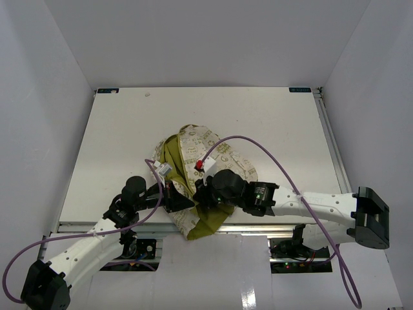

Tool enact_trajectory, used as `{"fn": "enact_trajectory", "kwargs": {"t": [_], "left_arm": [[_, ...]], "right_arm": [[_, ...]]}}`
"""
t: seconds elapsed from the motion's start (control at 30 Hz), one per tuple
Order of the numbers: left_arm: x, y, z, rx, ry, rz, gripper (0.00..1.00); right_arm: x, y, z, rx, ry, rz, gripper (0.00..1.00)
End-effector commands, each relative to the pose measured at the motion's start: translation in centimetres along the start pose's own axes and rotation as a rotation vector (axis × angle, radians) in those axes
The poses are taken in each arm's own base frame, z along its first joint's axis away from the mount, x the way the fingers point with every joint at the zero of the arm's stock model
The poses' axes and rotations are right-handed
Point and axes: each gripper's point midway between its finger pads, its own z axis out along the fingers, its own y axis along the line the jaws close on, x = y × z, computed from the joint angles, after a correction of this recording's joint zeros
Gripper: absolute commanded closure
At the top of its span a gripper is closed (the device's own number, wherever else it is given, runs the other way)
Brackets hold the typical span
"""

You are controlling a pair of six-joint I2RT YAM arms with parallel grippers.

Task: Zip up the jacket

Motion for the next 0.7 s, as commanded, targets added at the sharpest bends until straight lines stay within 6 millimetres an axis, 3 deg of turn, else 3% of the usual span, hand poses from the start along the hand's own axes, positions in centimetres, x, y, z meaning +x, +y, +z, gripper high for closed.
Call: {"fn": "enact_trajectory", "kwargs": {"t": [0.0, 0.5, 0.6, 0.67], "left_arm": [[-0.5, -0.4, 0.0, 0.007, -0.015, 0.027, 1.00], [-0.6, -0.5, 0.0, 0.009, -0.017, 0.033, 1.00], [-0.6, -0.4, -0.1, 0.009, -0.019, 0.033, 1.00], [-0.6, -0.5, -0.1, 0.010, -0.019, 0.034, 1.00]], "right_arm": [[-1.0, 1.0, 0.1, -0.011, -0.023, -0.001, 0.69], [0.0, 0.7, 1.3, 0.024, 0.004, -0.006, 0.70], [0.0, 0.9, 1.6, 0.012, 0.003, -0.008, 0.74], [0.1, 1.1, 1.7, 0.006, 0.003, -0.009, 0.83]]}}
